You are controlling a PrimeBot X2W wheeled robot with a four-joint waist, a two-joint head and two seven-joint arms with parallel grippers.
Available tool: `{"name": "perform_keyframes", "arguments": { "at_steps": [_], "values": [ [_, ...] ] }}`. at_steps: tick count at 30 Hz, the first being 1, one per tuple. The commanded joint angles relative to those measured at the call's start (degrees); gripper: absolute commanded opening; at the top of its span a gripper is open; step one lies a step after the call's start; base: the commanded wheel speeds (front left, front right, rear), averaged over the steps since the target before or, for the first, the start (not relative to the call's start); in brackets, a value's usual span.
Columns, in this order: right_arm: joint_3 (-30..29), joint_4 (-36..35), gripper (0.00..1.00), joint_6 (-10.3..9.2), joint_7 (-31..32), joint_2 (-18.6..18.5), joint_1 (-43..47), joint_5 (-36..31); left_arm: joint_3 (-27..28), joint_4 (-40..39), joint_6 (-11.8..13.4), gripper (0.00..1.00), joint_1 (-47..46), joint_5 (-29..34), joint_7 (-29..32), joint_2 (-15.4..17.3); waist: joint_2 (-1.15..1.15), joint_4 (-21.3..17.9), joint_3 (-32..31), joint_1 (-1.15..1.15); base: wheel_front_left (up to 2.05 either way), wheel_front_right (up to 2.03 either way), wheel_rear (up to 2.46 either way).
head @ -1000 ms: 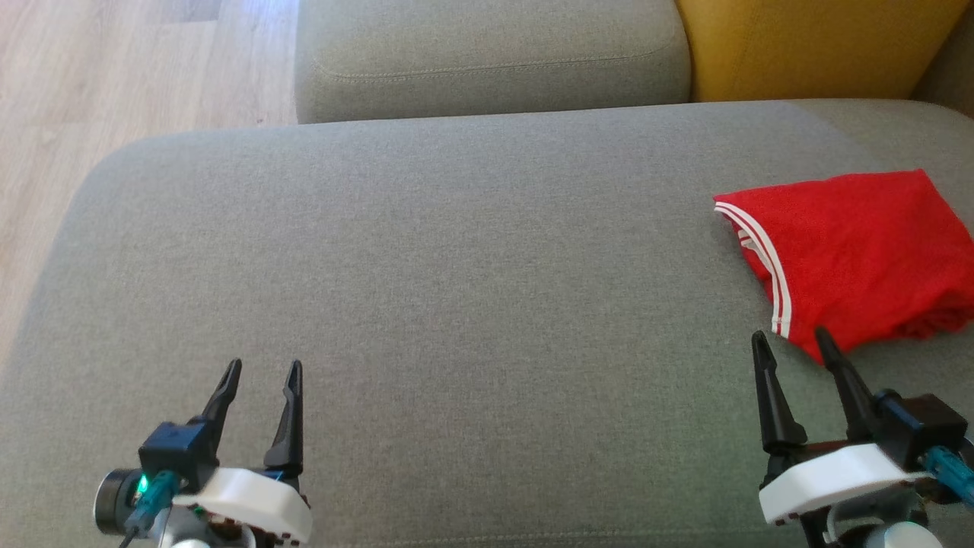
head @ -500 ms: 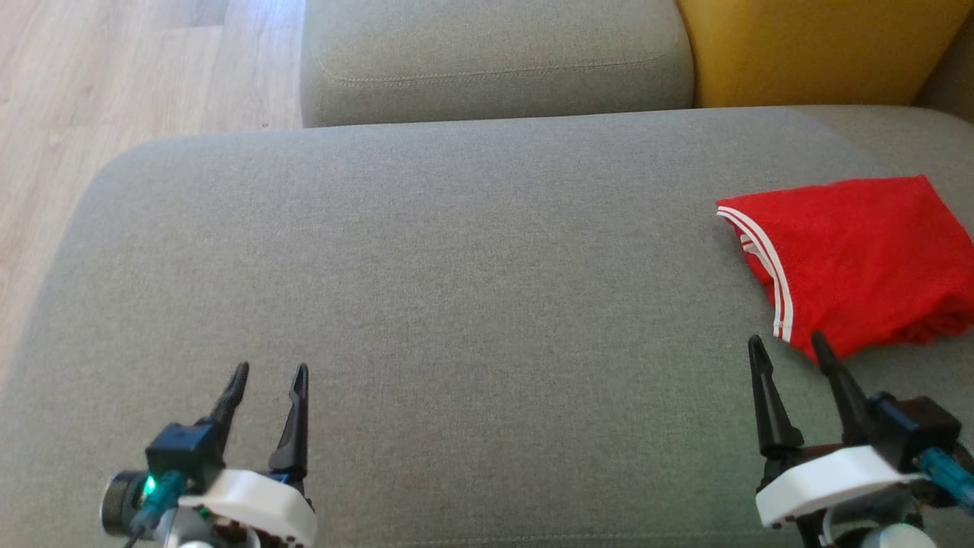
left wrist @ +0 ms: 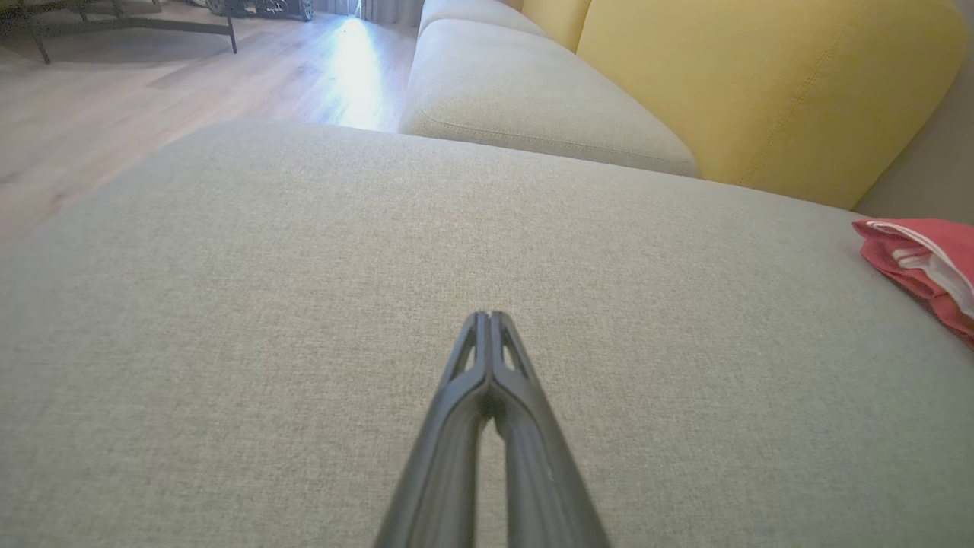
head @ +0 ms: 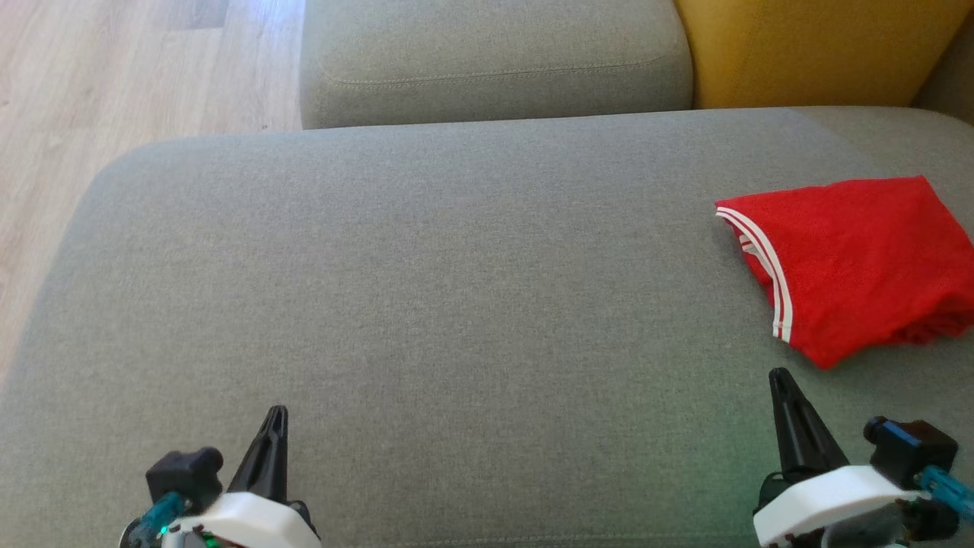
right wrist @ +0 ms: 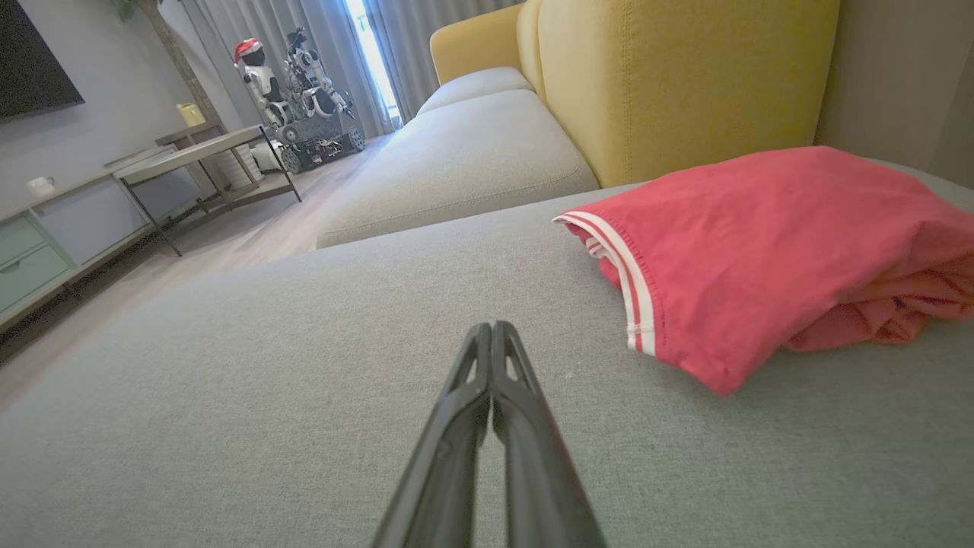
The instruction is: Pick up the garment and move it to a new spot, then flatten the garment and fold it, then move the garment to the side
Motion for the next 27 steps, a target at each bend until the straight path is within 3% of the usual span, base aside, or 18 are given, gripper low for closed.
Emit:
{"name": "perform_keyframes", "arguments": {
  "at_steps": [1,27],
  "values": [
    [-0.17,-1.57,0.00,0.02,0.06,-0.56,-2.28,1.86,1.54,-1.58,-0.34,0.00,-2.65,-1.49,0.26,0.42,0.00,0.00,0.02,0.00,0.00,0.00,0.00],
    [-0.67,1.09,0.00,0.06,0.62,-1.27,-5.10,19.48,5.87,-0.78,-3.05,0.00,-4.71,-16.73,3.80,-1.24,0.00,-0.06,0.39,0.00,0.00,0.00,0.00]
  ]
}}
